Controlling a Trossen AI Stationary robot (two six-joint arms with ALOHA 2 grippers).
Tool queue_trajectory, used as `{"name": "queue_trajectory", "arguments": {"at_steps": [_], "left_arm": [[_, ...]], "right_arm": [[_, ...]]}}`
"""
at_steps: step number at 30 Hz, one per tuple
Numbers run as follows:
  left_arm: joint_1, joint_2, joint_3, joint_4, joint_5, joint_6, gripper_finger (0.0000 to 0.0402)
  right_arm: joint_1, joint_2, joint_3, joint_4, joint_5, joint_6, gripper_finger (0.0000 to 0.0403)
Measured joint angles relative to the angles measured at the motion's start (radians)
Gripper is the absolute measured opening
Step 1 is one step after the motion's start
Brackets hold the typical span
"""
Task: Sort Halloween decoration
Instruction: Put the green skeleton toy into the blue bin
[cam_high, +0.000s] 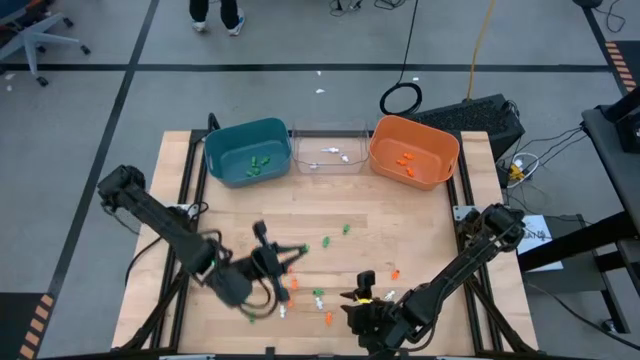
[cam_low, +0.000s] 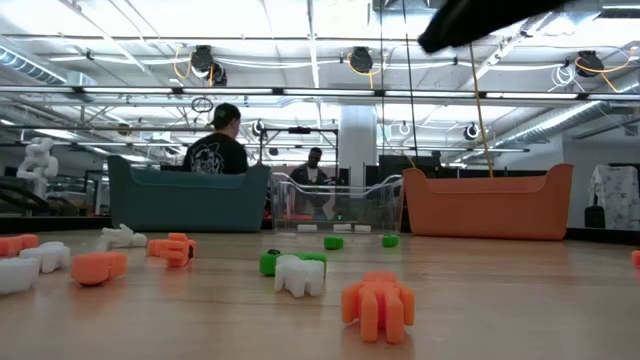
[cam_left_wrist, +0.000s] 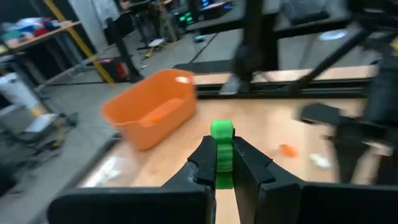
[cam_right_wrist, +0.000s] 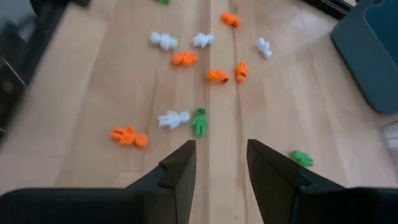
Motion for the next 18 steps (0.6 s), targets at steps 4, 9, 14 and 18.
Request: {"name": "queue_trajectory", "arguments": {"at_steps": [4,9,14,18], "left_arm": [[0.086,-0.073,0.000,-0.166,0.000,-0.007,0.0023],[0.256,-0.139,0.000,-0.343,0.000,-0.006,0.0023],[0.502,-0.164,0.000,-0.435,0.111,0.019,0.0023],[0.698,-0.163,0.000,-0.456,0.349,0.020,0.0023]], "right_arm": [[0.000,0.038,0.000,-0.005,0.027,-0.050,0.0128],[-0.013,0.083,0.000,0.008,0.095,-0.107,0.0128],[-0.030,0.098,0.000,-0.041,0.094,-0.144,0.0128],[-0.027,0.092,0.000,-0.113,0.097,-0.144,0.0128]]}}
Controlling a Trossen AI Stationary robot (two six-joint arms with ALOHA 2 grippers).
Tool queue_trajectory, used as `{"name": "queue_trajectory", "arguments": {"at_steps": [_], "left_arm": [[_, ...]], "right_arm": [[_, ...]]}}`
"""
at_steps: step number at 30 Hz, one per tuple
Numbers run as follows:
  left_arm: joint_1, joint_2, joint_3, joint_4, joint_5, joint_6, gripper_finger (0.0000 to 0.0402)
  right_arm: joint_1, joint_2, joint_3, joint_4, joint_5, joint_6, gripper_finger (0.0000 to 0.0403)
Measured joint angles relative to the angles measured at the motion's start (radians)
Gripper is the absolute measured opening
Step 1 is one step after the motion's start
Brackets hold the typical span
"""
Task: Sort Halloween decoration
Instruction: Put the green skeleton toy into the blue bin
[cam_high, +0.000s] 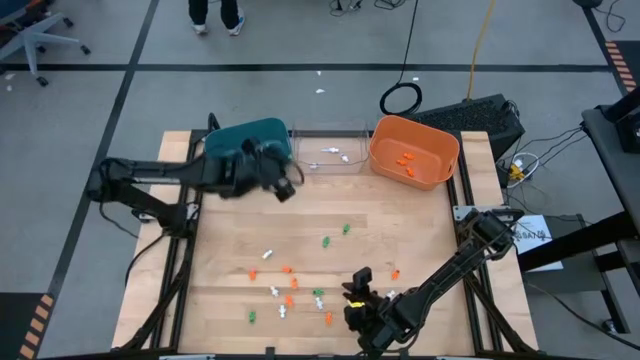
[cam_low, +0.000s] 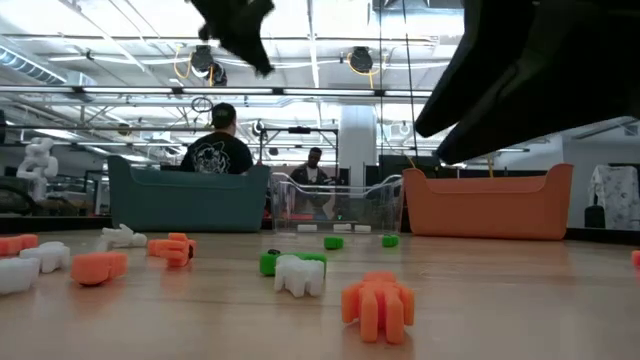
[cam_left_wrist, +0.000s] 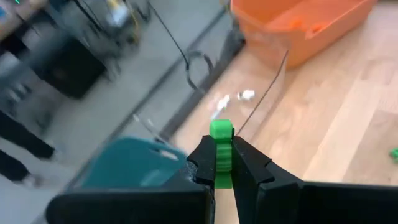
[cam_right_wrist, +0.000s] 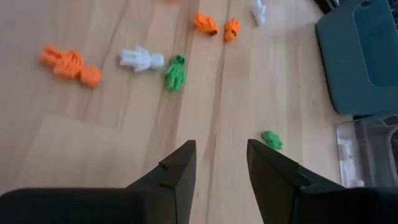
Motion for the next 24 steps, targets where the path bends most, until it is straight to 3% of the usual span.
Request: {"name": "queue_trajectory", "arguments": {"at_steps": [11,15,24], "left_arm": [[0.374,0.026,0.000,-0.180,0.332,0.005,0.0023],[0.470,0.028,-0.001,-0.263,0.372,0.006,0.0022],[0.595,0.060,-0.100,-0.268,0.424,0.043,0.0022]], "right_arm": [[-0.006,-0.003,0.000,-0.014,0.004,-0.023,0.0128],[-0.006,-0.003,0.000,-0.013,0.002,-0.023,0.0128],[-0.006,-0.004,0.000,-0.009,0.000,-0.010,0.0128]]}}
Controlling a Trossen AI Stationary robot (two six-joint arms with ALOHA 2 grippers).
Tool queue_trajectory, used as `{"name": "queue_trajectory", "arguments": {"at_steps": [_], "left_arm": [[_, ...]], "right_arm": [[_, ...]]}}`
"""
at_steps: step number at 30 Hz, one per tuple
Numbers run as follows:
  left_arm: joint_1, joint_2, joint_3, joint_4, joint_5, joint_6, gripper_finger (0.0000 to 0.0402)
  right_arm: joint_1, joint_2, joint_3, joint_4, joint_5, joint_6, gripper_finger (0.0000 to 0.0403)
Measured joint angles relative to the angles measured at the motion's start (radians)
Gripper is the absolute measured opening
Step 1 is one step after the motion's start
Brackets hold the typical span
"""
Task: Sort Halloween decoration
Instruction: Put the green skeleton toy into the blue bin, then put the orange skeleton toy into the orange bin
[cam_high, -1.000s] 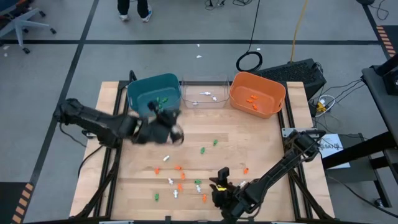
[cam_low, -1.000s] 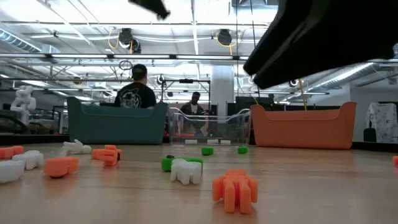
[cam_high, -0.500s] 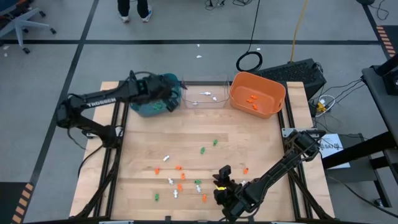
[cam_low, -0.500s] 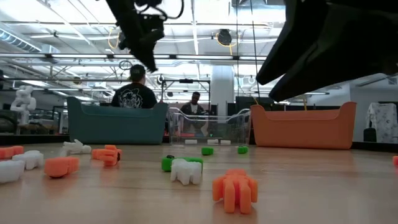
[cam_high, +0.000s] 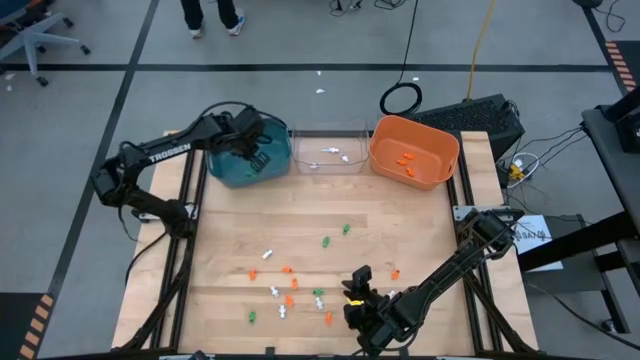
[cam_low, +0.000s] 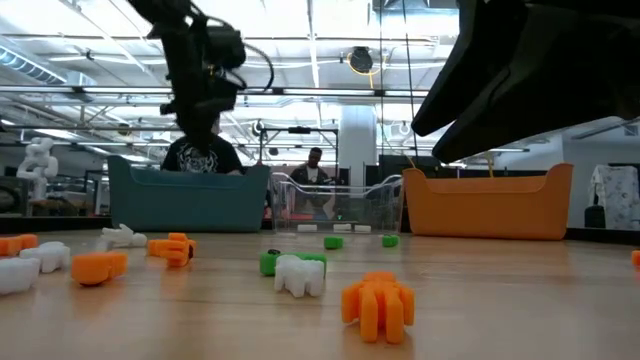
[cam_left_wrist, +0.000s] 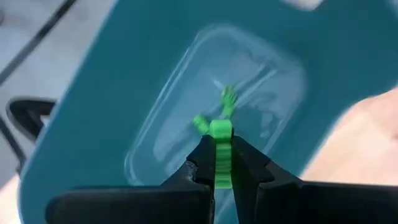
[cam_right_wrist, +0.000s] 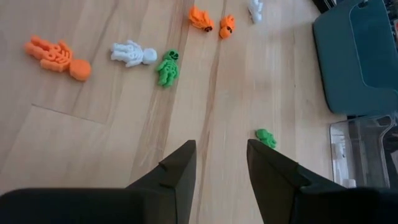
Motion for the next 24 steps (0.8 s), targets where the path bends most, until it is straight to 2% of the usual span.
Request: {"name": "queue_trajectory", "arguments": {"at_steps": [10,19,24], "left_arm": [[0.044,0.000,-0.049,0.012,-0.004,0.010,0.0025],[0.045,0.001,-0.049,0.043,-0.010,0.016,0.0079],[0.036,-0.010,-0.049,0.039,-0.007,0.006,0.0085]], "right_arm": [[0.000,0.000,0.000,0.000,-0.001,0.038,0.0128],[0.000,0.000,0.000,0.000,-0.003,0.059,0.0128],[0.000,0.000,0.000,-0.001,-0.004,0.069,0.0128]]}}
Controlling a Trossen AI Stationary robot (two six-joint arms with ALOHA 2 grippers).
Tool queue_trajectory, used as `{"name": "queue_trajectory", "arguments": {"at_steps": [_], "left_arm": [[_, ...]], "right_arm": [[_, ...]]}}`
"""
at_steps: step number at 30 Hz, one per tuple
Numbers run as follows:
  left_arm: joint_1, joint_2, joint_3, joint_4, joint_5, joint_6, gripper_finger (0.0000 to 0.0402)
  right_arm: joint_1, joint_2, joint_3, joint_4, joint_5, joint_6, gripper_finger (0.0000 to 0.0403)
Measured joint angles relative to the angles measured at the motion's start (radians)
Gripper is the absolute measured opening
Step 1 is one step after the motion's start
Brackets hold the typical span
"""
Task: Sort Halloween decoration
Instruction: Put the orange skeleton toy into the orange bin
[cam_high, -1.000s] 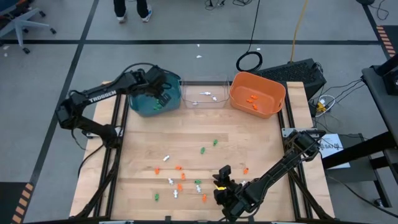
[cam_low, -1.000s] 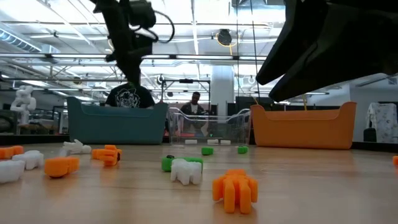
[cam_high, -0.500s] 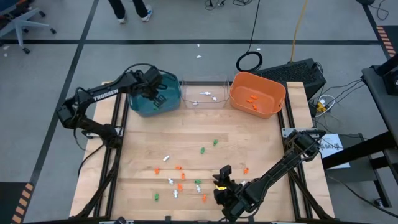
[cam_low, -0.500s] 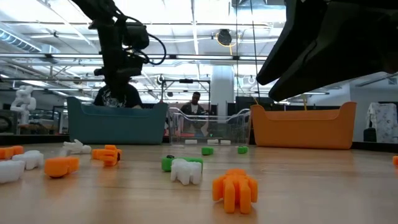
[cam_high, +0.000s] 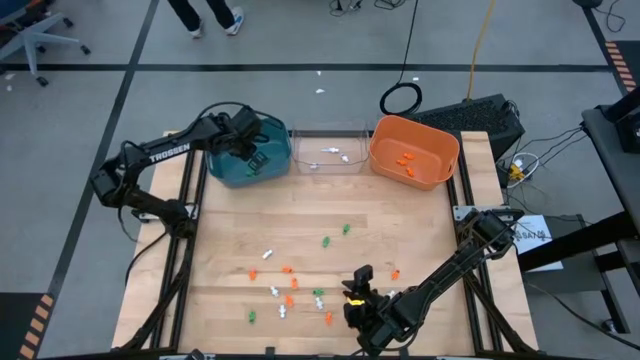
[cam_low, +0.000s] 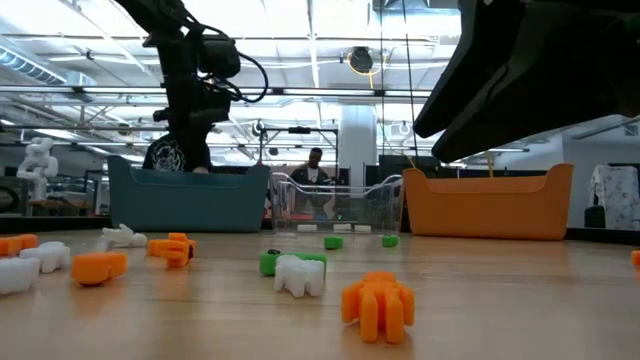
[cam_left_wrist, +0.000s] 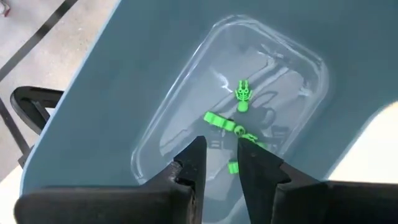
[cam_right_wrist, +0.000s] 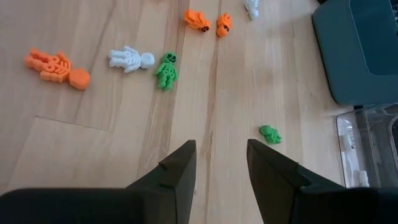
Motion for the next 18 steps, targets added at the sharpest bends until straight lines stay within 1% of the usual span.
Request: {"name": "queue_trajectory", "arguments": {"at_steps": [3,5,7,10,12,14,16,18], "left_arm": [[-0.055,-0.037,0.000,-0.004,0.005,-0.028,0.0085],[-0.121,-0.071,0.000,-0.007,0.007,-0.055,0.0085],[-0.209,-0.109,0.000,-0.008,-0.003,-0.094,0.0085],[-0.379,-0.157,0.000,-0.007,-0.040,-0.166,0.0086],[-0.508,-0.178,0.000,-0.008,-0.094,-0.216,0.0086],[-0.642,-0.185,0.000,-0.007,-0.172,-0.258,0.0086],[-0.766,-0.183,-0.002,-0.006,-0.265,-0.300,0.0086],[-0.877,-0.181,-0.024,0.023,-0.358,-0.334,0.0086]], "right_arm": [[-0.002,0.000,0.000,-0.016,0.001,0.031,0.0128],[-0.009,0.000,0.000,-0.029,0.002,0.066,0.0128],[-0.022,0.000,0.000,-0.025,0.001,0.077,0.0128],[-0.045,0.000,0.000,-0.025,0.001,0.064,0.0128],[-0.065,0.000,0.000,-0.023,-0.001,0.039,0.0128],[-0.090,-0.001,0.000,-0.025,-0.018,-0.001,0.0128],[-0.117,-0.009,0.000,-0.029,-0.074,-0.035,0.0128],[-0.146,-0.024,-0.001,-0.037,-0.154,-0.056,0.0128]]}}
